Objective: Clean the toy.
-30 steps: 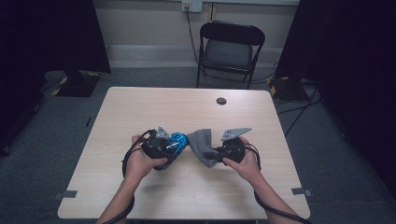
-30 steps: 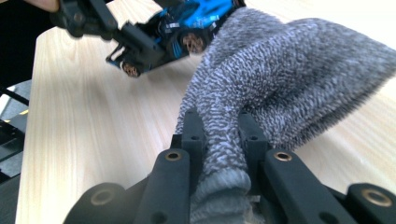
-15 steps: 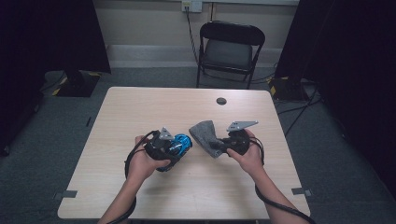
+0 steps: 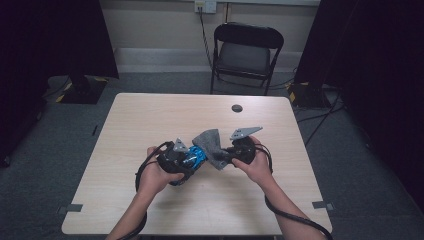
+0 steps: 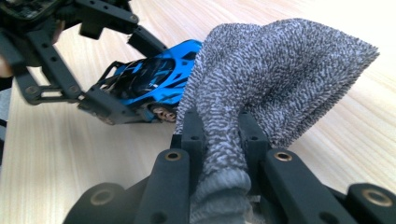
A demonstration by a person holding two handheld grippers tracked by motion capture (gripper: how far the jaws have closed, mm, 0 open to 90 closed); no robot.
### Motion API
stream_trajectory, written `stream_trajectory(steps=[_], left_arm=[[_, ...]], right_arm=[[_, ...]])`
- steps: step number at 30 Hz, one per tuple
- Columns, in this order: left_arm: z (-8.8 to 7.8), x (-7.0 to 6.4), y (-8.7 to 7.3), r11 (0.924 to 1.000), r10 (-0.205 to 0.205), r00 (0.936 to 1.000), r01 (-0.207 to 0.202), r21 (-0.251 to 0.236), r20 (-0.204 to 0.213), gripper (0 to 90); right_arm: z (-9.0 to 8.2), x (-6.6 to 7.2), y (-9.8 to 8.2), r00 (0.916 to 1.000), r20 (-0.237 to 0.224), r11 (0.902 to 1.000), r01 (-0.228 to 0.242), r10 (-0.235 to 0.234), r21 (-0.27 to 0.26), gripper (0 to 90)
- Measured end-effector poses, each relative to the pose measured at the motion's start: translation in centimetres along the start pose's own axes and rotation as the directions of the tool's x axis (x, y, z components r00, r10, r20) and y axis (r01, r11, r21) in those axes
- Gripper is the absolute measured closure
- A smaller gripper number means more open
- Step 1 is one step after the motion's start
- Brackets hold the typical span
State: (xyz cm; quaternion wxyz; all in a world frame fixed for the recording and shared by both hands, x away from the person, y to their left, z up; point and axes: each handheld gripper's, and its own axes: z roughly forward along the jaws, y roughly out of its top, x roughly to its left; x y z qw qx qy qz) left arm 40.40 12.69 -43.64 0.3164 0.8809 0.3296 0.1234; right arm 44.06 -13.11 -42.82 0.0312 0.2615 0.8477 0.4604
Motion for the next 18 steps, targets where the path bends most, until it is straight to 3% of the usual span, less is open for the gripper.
stream_trajectory(steps=[12, 18], left_arm=[[-0.1, 0.9, -0.3, 0.9997, -0.023, 0.9994, 0.022, -0.005, -0.025, 28.1], [-0.3, 1.5, -0.6, 0.9987, -0.050, 0.9981, 0.049, -0.013, -0.037, 28.1]], right_arm=[[-0.3, 1.4, -0.7, 0.9985, -0.037, 0.9992, 0.040, -0.040, -0.002, 77.0], [-0.5, 1.6, -1.6, 0.9981, -0.053, 0.9995, 0.031, -0.031, -0.007, 77.0]])
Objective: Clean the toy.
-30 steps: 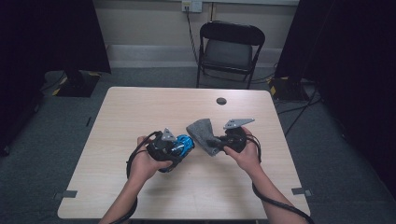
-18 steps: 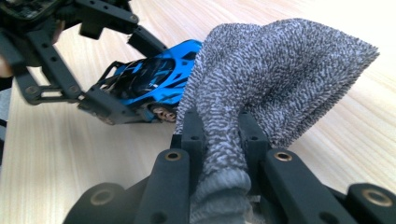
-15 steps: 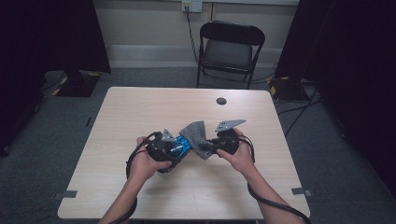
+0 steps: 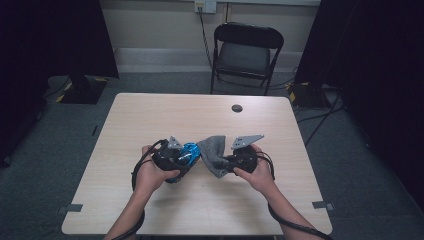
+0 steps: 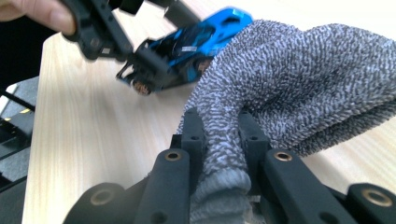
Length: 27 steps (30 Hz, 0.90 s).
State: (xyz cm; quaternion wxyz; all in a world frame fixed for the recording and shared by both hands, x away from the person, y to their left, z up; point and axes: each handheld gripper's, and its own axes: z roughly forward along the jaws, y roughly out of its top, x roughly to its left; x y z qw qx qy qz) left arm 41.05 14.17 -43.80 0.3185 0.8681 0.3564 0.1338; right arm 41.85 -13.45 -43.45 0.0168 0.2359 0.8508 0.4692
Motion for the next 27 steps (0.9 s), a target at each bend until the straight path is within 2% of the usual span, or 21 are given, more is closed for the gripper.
stream_trajectory(steps=[2, 4, 7, 9, 11, 14, 16, 19, 20, 24, 27], left_arm=[[-0.1, 0.3, -0.1, 1.0000, -0.003, 0.9999, 0.003, 0.002, -0.013, 28.2], [-0.2, 0.6, -0.3, 0.9997, -0.024, 0.9996, 0.024, -0.001, -0.013, 28.2], [-0.6, 1.0, -0.3, 0.9994, -0.034, 0.9992, 0.033, -0.006, -0.020, 28.1], [-0.9, 0.9, -0.2, 0.9989, -0.044, 0.9990, 0.044, -0.016, -0.012, 28.1], [-1.2, 0.7, 0.2, 0.9990, -0.036, 0.9993, 0.036, -0.027, -0.013, 28.2], [-1.6, 0.2, 1.0, 0.9989, -0.019, 0.9998, 0.019, -0.042, 0.002, 28.1], [-1.6, -0.1, 1.6, 0.9984, -0.014, 0.9998, 0.014, -0.054, 0.011, 28.1], [-1.3, -0.5, 2.3, 0.9978, -0.014, 0.9997, 0.015, -0.065, 0.020, 28.1], [-1.1, -0.5, 2.4, 0.9979, -0.019, 0.9993, 0.021, -0.061, 0.031, 28.1], [-0.7, -0.7, 2.9, 0.9992, -0.005, 0.9995, 0.006, -0.041, 0.030, 28.1], [-0.5, -0.6, 3.2, 0.9992, -0.012, 0.9989, 0.014, -0.037, 0.045, 28.1]], right_arm=[[-0.1, 0.1, -0.5, 1.0000, -0.005, 1.0000, -0.008, 0.008, 0.001, 77.0], [-0.3, 0.2, -1.0, 0.9999, -0.006, 0.9999, -0.015, 0.015, 0.000, 77.0], [-0.7, 0.0, -1.7, 0.9994, 0.014, 0.9995, -0.033, 0.033, -0.004, 77.0], [-1.3, -0.5, -2.2, 0.9968, 0.055, 0.9983, -0.057, 0.058, -0.010, 77.0], [-1.6, -1.0, -2.3, 0.9926, 0.098, 0.9974, -0.071, 0.072, -0.012, 77.0], [-1.9, -1.5, -2.0, 0.9861, 0.139, 0.9958, -0.089, 0.092, -0.023, 77.0], [-1.7, -1.6, -1.6, 0.9873, 0.128, 0.9954, -0.091, 0.094, -0.031, 77.0], [-0.9, -0.9, -0.7, 0.9924, 0.108, 0.9981, -0.057, 0.059, -0.023, 77.0], [-0.7, -0.6, -0.5, 0.9941, 0.097, 0.9986, -0.047, 0.049, -0.022, 77.0], [0.1, 0.3, 0.0, 0.9974, 0.072, 0.9999, -0.003, 0.004, -0.011, 77.0], [0.3, 0.5, -0.1, 0.9982, 0.060, 1.0000, 0.005, -0.005, 0.000, 77.0]])
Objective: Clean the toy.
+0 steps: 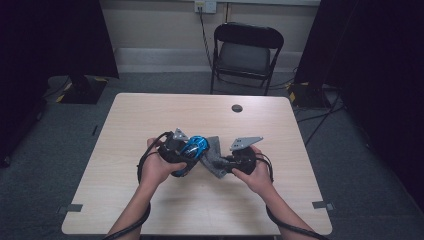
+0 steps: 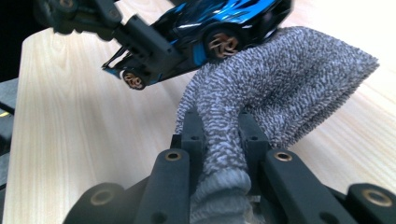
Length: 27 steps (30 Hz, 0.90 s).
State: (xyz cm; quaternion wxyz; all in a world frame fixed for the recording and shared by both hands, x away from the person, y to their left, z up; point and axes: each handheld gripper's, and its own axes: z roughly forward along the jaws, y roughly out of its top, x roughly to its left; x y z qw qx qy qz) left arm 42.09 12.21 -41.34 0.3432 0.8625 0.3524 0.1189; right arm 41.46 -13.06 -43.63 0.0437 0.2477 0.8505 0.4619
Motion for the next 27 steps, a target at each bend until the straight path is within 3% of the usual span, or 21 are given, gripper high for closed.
stream_trajectory(steps=[17, 27], left_arm=[[0.8, -0.4, 2.7, 0.9999, -0.003, 0.9997, 0.004, -0.013, 0.026, 28.1], [1.3, 0.1, 3.7, 0.9989, -0.031, 0.9994, 0.032, -0.034, 0.015, 28.1]], right_arm=[[2.1, 1.6, -0.2, 0.9954, -0.087, 0.9987, 0.044, -0.041, 0.028, 77.0], [3.9, 3.2, -0.4, 0.9840, -0.166, 0.9962, 0.073, -0.065, 0.046, 76.9]])
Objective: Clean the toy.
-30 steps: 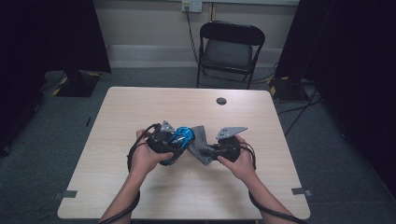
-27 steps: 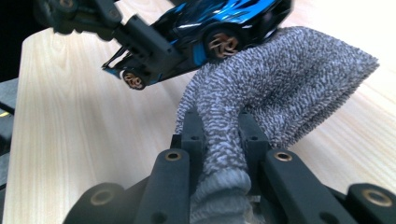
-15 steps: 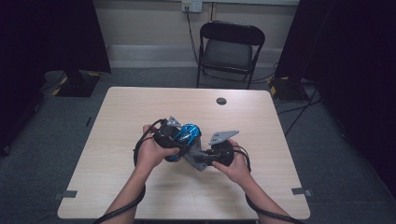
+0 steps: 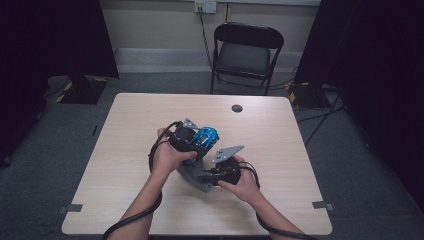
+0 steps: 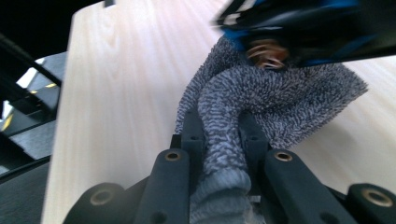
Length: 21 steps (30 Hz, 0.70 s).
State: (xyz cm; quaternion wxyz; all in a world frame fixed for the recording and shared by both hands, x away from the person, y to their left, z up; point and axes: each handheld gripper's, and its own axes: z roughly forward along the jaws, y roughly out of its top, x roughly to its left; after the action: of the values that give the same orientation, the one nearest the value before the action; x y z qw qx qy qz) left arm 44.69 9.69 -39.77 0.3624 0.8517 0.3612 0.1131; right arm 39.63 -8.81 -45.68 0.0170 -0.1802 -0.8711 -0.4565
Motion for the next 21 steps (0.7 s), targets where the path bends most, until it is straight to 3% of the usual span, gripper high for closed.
stream_trajectory(steps=[3, 8, 16, 21], left_arm=[[0.0, 0.3, 0.1, 1.0000, -0.008, 0.9999, 0.008, -0.001, -0.010, 28.1], [-0.3, 0.7, -0.1, 0.9998, -0.018, 0.9997, 0.018, 0.002, -0.017, 28.1], [-1.5, 0.9, -0.6, 0.9999, -0.016, 0.9996, 0.016, 0.000, -0.022, 28.1], [-1.9, 0.9, -1.3, 0.9999, -0.008, 0.9995, 0.008, 0.012, -0.032, 28.1]], right_arm=[[0.4, 0.6, 0.0, 0.9997, -0.021, 0.9999, 0.013, -0.013, 0.006, 76.9], [0.3, 0.3, -0.5, 0.9998, -0.006, 0.9991, 0.018, -0.018, 0.039, 76.8], [-2.2, -2.3, -1.1, 0.9955, 0.090, 0.9984, -0.034, 0.030, 0.044, 76.7], [-4.3, -4.3, -0.6, 0.9844, 0.168, 0.9979, -0.058, 0.052, 0.030, 76.7]])
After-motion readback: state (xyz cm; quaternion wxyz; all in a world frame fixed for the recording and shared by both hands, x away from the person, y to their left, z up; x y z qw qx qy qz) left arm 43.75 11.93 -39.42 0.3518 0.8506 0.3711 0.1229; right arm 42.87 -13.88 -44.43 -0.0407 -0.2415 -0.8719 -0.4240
